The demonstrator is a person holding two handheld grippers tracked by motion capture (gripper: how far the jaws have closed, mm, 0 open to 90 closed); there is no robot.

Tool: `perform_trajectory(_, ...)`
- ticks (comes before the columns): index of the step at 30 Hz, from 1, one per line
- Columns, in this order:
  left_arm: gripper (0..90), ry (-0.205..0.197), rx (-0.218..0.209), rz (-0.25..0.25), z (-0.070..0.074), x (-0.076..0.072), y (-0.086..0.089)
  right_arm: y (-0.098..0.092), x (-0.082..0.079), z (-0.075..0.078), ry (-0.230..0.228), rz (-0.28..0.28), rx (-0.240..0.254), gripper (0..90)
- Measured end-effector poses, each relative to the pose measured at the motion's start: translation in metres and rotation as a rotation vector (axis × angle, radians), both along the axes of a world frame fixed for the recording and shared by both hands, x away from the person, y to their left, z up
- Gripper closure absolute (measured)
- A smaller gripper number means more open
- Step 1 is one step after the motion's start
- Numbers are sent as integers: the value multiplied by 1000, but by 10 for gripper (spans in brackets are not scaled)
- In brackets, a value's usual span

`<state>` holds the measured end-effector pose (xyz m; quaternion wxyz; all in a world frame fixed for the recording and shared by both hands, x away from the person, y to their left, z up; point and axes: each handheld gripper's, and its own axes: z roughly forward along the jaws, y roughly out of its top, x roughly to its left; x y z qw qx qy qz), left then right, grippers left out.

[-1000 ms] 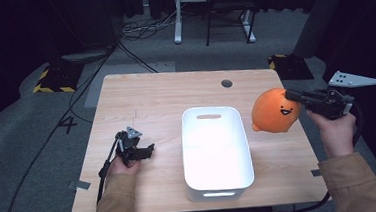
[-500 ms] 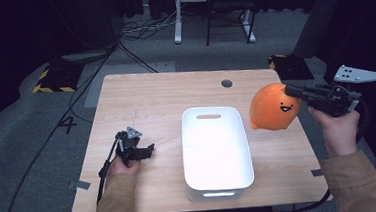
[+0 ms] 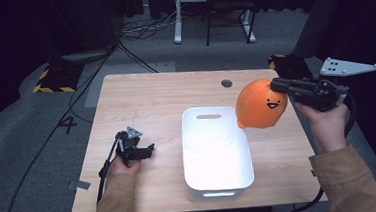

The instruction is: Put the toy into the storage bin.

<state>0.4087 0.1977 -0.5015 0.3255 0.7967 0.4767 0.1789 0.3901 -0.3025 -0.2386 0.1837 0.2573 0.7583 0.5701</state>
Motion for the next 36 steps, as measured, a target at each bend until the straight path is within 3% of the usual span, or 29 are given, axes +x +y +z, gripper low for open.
perform_trajectory(9,216,-1,1,6,0,0,0,29,6,6,0,70,11,814)
perform_trajectory(20,216,-5,-3,20,0,-1,-2,67,20,1,15,146,-8,814)
perform_trajectory(36,213,-3,-5,19,0,-1,-2,106,33,-15,62,178,-30,813)
